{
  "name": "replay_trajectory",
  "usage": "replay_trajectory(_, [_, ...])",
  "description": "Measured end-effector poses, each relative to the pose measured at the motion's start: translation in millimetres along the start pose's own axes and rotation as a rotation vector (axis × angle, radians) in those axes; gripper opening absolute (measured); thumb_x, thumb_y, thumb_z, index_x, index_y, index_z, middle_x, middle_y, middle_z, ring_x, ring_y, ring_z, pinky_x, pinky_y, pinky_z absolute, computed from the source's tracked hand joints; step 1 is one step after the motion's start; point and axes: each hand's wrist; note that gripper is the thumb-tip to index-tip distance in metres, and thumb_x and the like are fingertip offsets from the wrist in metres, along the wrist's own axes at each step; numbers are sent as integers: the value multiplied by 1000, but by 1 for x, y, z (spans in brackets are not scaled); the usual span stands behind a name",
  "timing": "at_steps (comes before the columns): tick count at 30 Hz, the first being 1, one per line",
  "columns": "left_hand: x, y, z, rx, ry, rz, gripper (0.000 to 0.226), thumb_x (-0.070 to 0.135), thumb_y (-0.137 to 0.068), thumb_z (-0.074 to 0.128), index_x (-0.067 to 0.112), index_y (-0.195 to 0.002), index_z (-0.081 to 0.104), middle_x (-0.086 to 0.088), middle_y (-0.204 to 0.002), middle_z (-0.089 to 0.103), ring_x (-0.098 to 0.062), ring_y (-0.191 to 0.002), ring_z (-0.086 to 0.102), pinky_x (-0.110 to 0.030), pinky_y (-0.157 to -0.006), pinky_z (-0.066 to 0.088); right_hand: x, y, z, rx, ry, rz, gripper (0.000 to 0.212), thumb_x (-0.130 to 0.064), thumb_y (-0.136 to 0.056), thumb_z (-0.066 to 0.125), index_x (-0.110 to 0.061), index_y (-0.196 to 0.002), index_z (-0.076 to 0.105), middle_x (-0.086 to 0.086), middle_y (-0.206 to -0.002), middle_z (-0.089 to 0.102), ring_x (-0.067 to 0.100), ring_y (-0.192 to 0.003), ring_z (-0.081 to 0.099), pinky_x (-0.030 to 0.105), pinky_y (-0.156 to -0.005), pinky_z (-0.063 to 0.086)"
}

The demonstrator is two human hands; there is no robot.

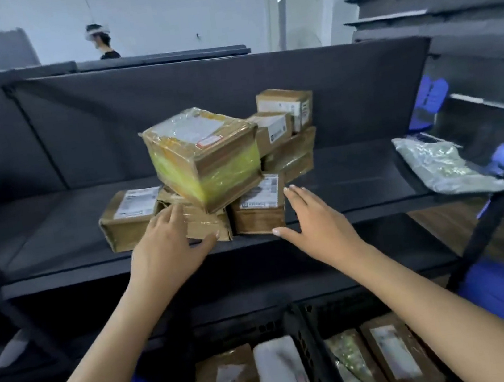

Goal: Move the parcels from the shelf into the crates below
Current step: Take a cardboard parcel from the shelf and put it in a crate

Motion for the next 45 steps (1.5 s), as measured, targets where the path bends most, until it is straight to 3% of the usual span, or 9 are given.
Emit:
replay_trajectory(8, [28,-48,-26,214,153,-149,83,58,-75,65,14,-139,36,-5,-140,50,-28,-124,48,-37,-84,40,6,-100,-60,53,-134,-188,91,-52,-85,61,-17,-152,12,4,-158,20,20,-144,23,36,-109,33])
replay_trajectory(14, [30,-86,-26,95,228,-212,84,73,-62,62,27,-128,38,2,-115,62,-23,-101,59,-32,-70,40,3,-157,-67,-43,-193,-263,102,-47,-74,76,-20,-151,16,2,-158,20,23,-141,29,41,-110,33])
replay_trajectory(20, [26,-99,-14,41,245,-279,111,74,-62,64,23,-148,16,-2,-133,55,-26,-112,57,-29,-75,38,5,-177,-56,-127,-263,-345,98,-47,-70,79,-30,-148,22,-3,-154,29,21,-137,36,39,-110,33])
replay_trajectory(24, [26,-98,-10,83,318,-262,109,68,-62,70,24,-147,18,-1,-127,61,-23,-108,60,-25,-75,39,4,-172,-52,-168,-364,-303,100,-42,-71,79,-35,-149,17,4,-147,42,24,-130,43,38,-104,39])
replay_trajectory(29, [33,-84,-16,89,385,-260,116,62,-60,76,25,-150,15,2,-127,60,-19,-112,58,-22,-77,39,3,-143,-58,-74,-452,-270,104,-34,-70,82,-32,-151,18,3,-145,46,20,-129,46,28,-101,38])
replay_trajectory(34, [45,-40,-32,132,430,-156,117,59,-57,79,33,-150,13,11,-126,56,-11,-113,54,-20,-82,39,1,-81,-69,41,-526,-304,99,-34,-69,83,-39,-148,23,-8,-146,43,5,-129,41,26,-109,36])
replay_trajectory(39, [57,13,-46,206,483,-70,121,53,-52,82,40,-149,10,47,-119,28,31,-100,26,10,-75,29,-4,-18,-70,208,-630,-396,88,-42,-67,72,-30,-146,34,-13,-142,43,0,-132,39,18,-108,35])
replay_trajectory(43, [68,47,-60,206,540,-49,118,49,-51,81,68,-131,-4,60,-119,17,10,-117,44,-4,-84,36,-11,12,-64,341,-681,-450,87,-29,-67,78,-20,-144,38,-15,-142,40,-6,-133,37,14,-107,34])
replay_trajectory(45, [71,61,-65,213,586,-51,119,45,-52,83,69,-129,-4,57,-122,24,7,-117,49,-2,-84,37,-14,24,-60,413,-688,-477,89,-20,-65,82,-18,-142,39,-11,-142,43,-2,-132,42,13,-105,36])
Point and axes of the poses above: each hand's wrist, its own y-axis away from the middle knuckle, its own z-axis out of the palm, x = y × z
